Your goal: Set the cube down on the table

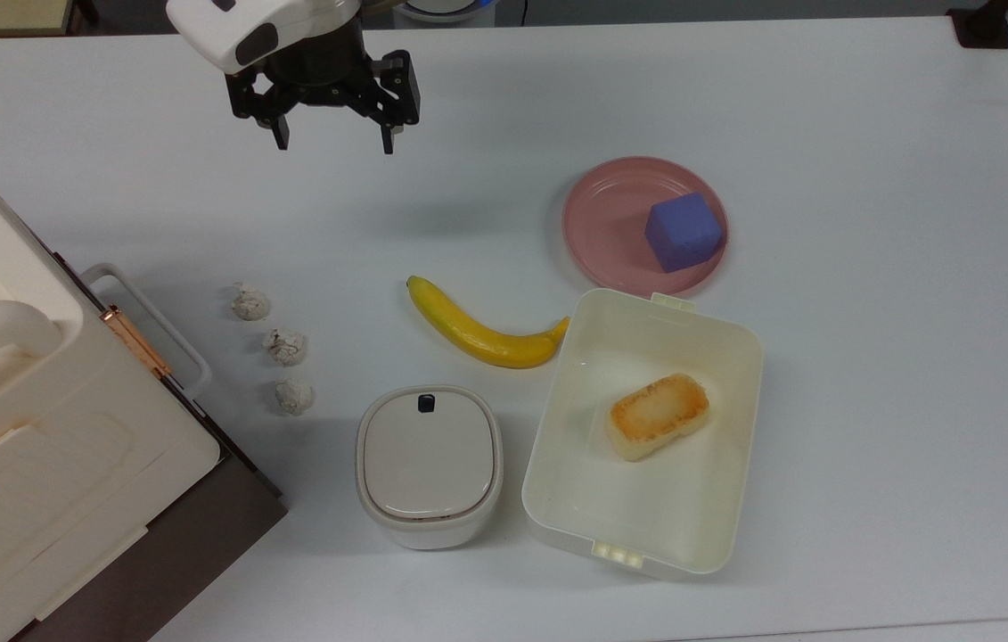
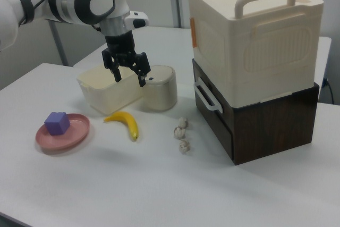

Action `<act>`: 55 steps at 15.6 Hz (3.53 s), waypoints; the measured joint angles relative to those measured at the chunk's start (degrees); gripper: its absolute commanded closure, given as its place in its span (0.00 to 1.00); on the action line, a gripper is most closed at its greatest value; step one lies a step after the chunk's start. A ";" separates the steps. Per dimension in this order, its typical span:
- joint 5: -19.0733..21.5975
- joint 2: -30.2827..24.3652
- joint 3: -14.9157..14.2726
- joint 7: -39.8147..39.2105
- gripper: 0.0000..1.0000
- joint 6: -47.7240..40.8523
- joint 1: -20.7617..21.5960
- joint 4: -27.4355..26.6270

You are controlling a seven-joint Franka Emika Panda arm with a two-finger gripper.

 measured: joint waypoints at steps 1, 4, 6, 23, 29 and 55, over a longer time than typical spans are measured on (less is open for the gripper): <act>0.00 0.00 0.00 0.01 0.00 0.00 0.00 0.03; 0.00 -0.01 0.00 0.04 0.00 -0.05 0.00 0.03; 0.00 -0.03 0.00 0.23 0.00 -0.06 0.00 0.03; 0.00 -0.06 0.01 4.69 0.00 -0.64 0.07 -0.05; 0.00 -0.02 0.09 2.34 0.00 -2.89 0.40 -0.42; 0.72 7.04 1.13 7.14 0.00 10.29 27.94 -11.44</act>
